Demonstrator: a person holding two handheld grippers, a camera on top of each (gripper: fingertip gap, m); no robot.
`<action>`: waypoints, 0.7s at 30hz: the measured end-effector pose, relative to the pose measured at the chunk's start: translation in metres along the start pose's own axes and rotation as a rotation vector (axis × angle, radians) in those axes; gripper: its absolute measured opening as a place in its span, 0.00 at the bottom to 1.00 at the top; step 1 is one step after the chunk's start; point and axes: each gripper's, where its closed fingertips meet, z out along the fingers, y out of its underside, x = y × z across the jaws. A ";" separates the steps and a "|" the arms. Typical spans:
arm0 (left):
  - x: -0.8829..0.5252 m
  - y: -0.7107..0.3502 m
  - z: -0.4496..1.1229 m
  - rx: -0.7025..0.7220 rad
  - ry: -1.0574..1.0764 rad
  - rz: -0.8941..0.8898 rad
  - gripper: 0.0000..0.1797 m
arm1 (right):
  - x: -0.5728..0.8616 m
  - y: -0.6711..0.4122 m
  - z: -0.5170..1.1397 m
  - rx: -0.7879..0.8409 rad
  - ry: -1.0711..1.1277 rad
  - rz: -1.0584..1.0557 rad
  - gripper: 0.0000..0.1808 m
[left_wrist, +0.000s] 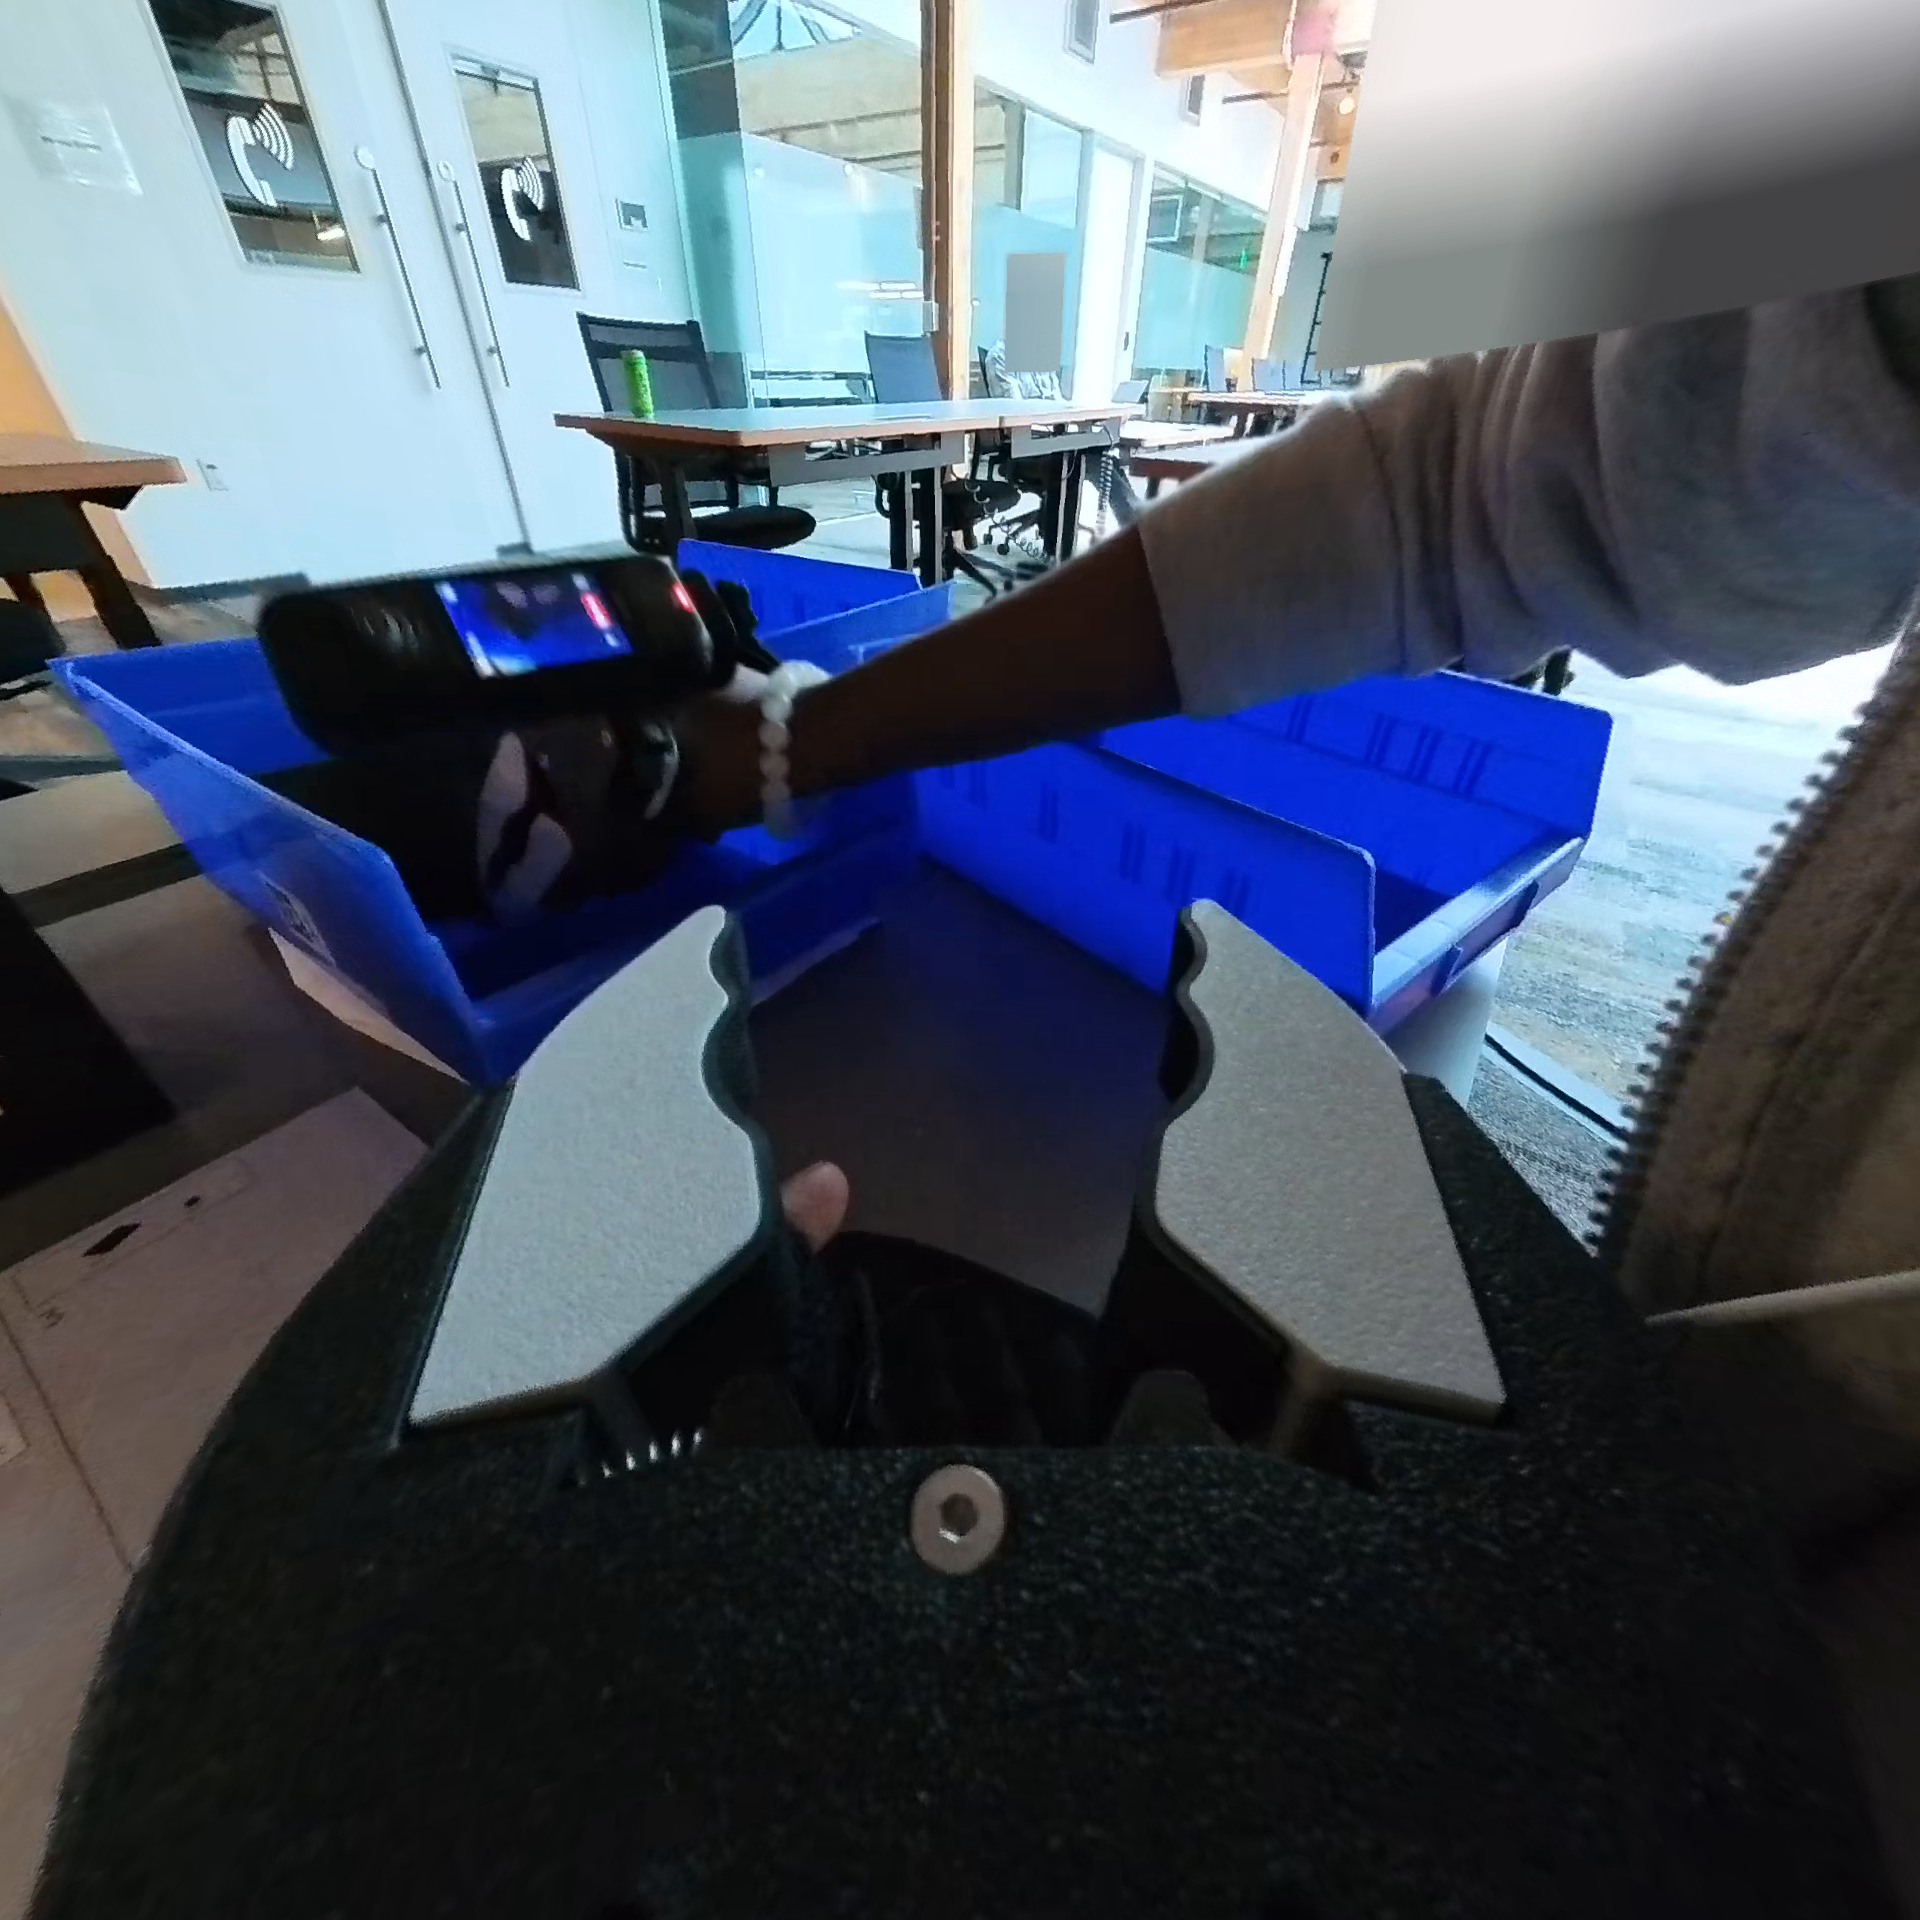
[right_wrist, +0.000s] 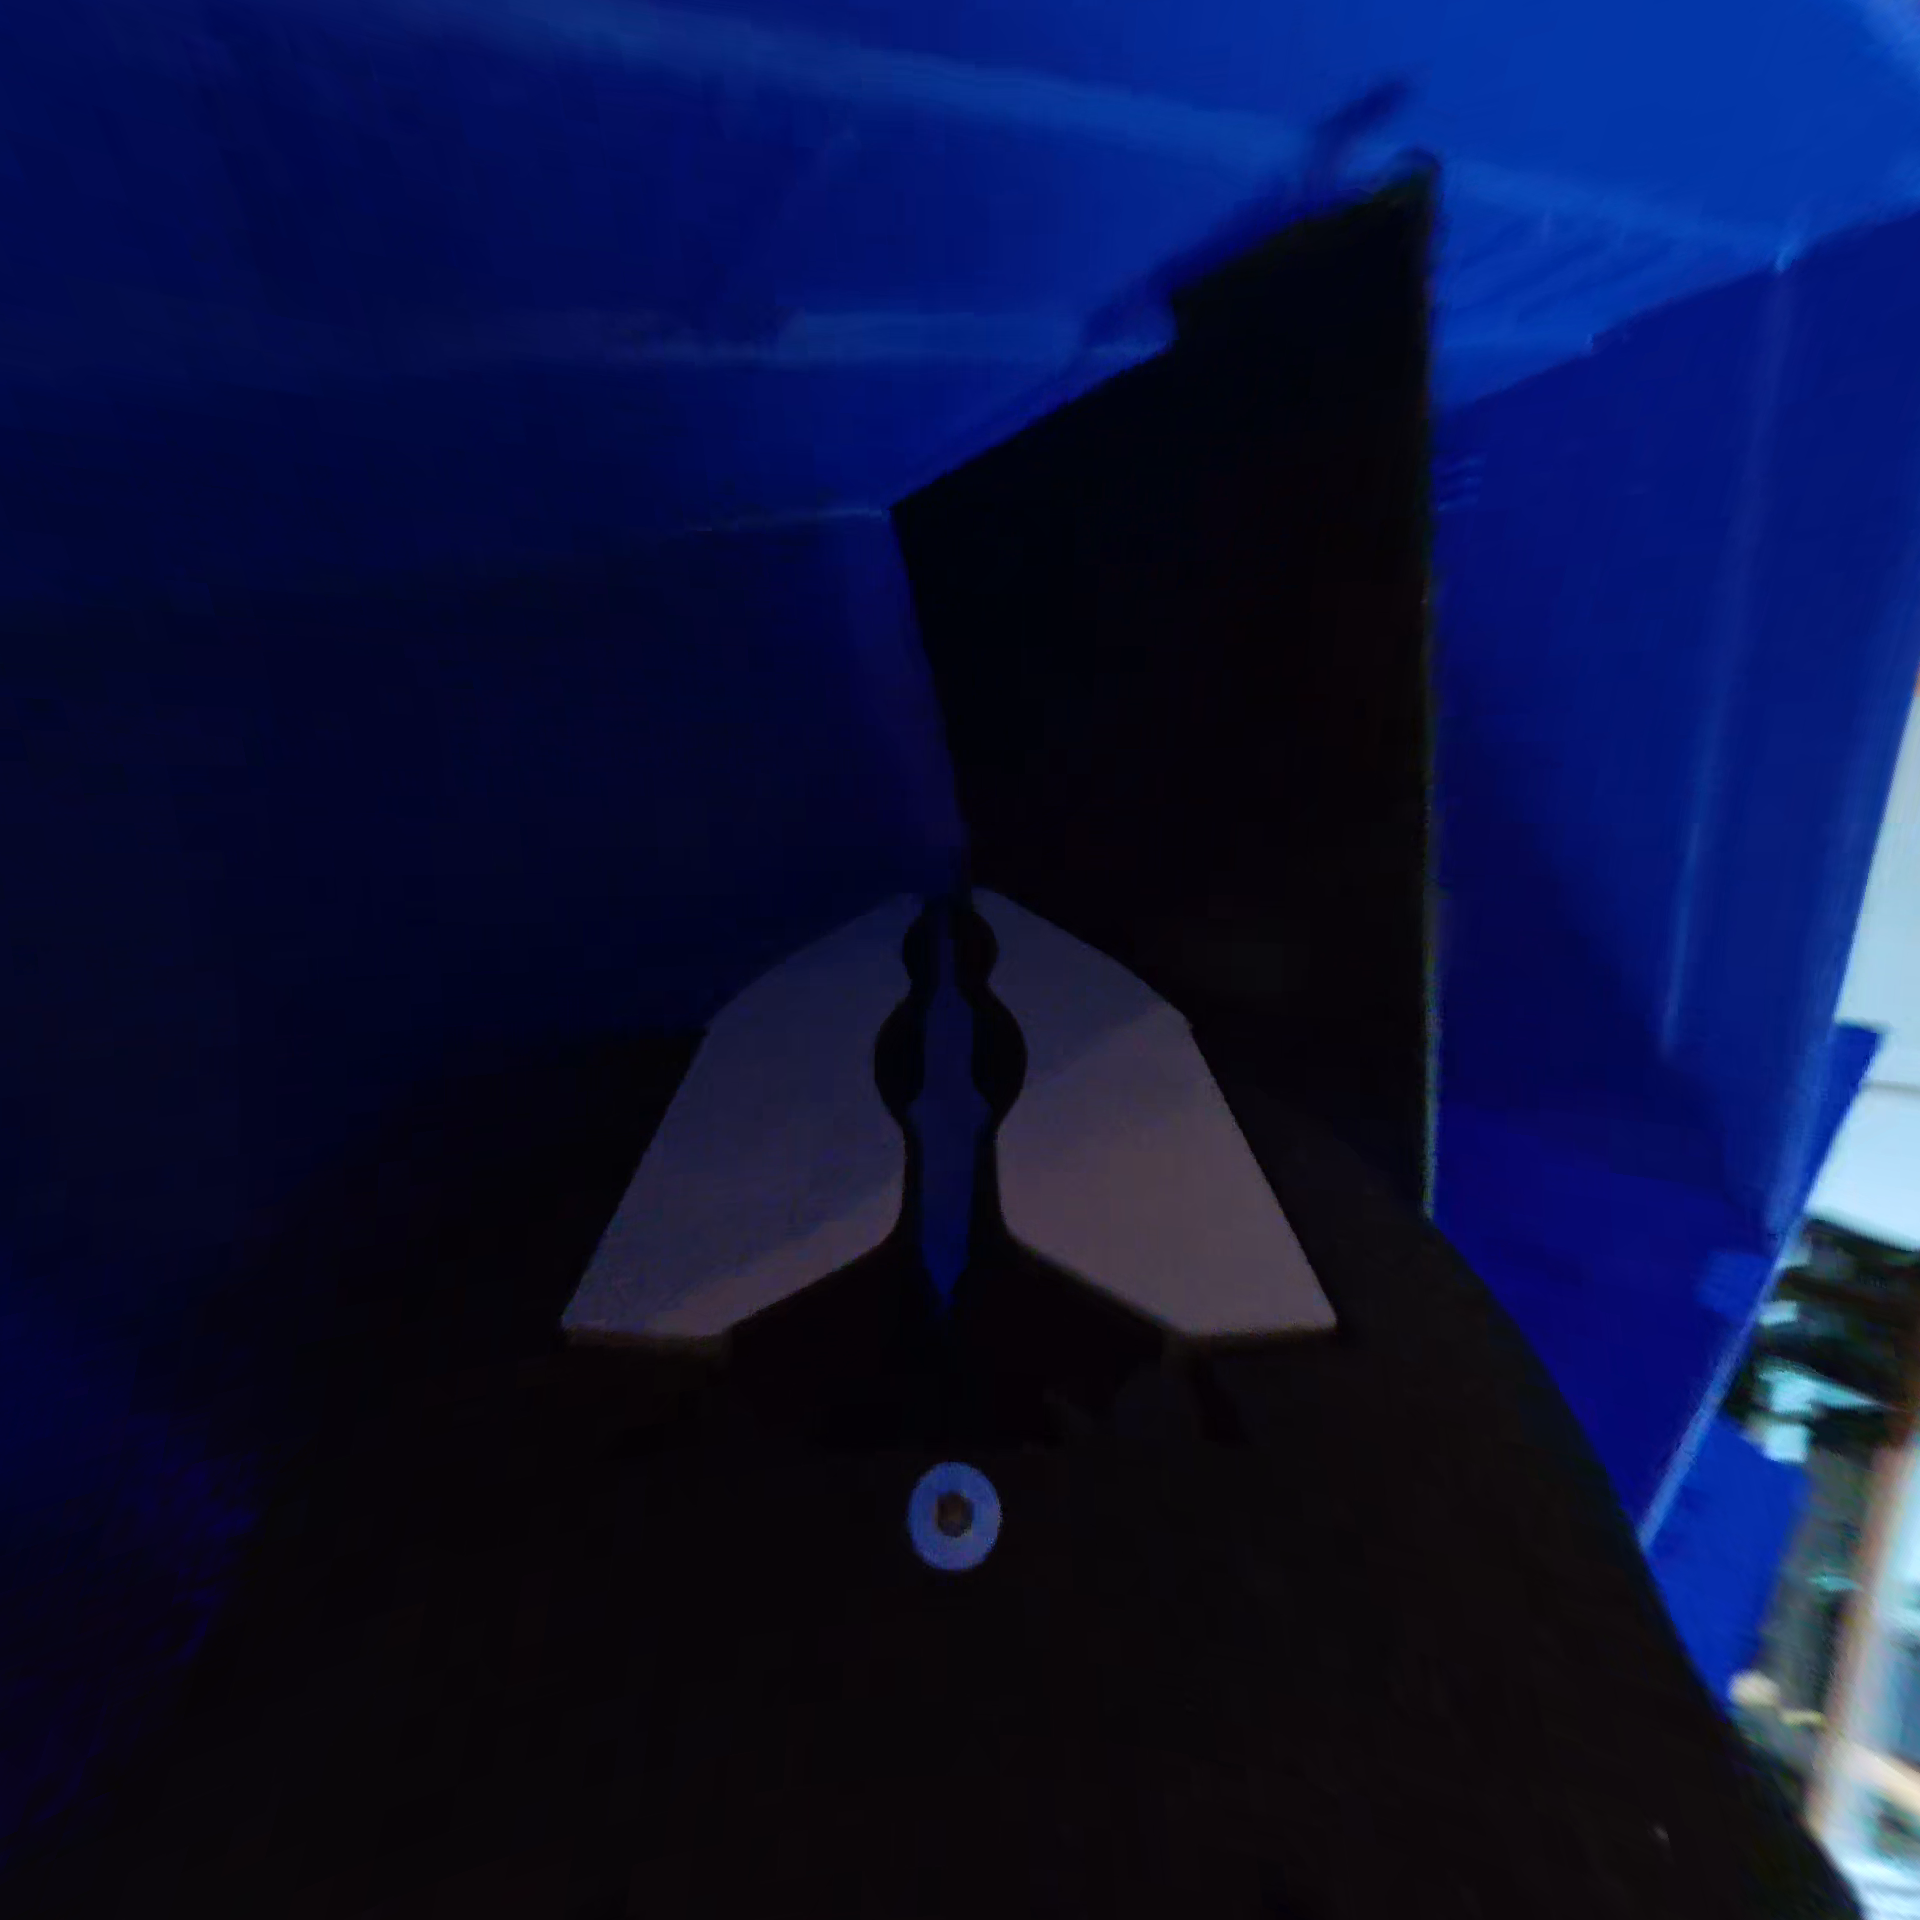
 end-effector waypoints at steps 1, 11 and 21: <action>-0.001 -0.001 -0.001 0.004 -0.003 -0.001 0.42 | -0.002 -0.001 -0.001 -0.003 0.012 -0.037 0.01; -0.005 0.000 -0.004 0.002 -0.008 -0.010 0.42 | 0.020 -0.010 -0.066 0.063 -0.294 -0.015 0.13; -0.003 0.003 0.004 -0.027 0.002 0.013 0.42 | 0.042 0.025 -0.038 -0.111 -0.554 -0.117 0.07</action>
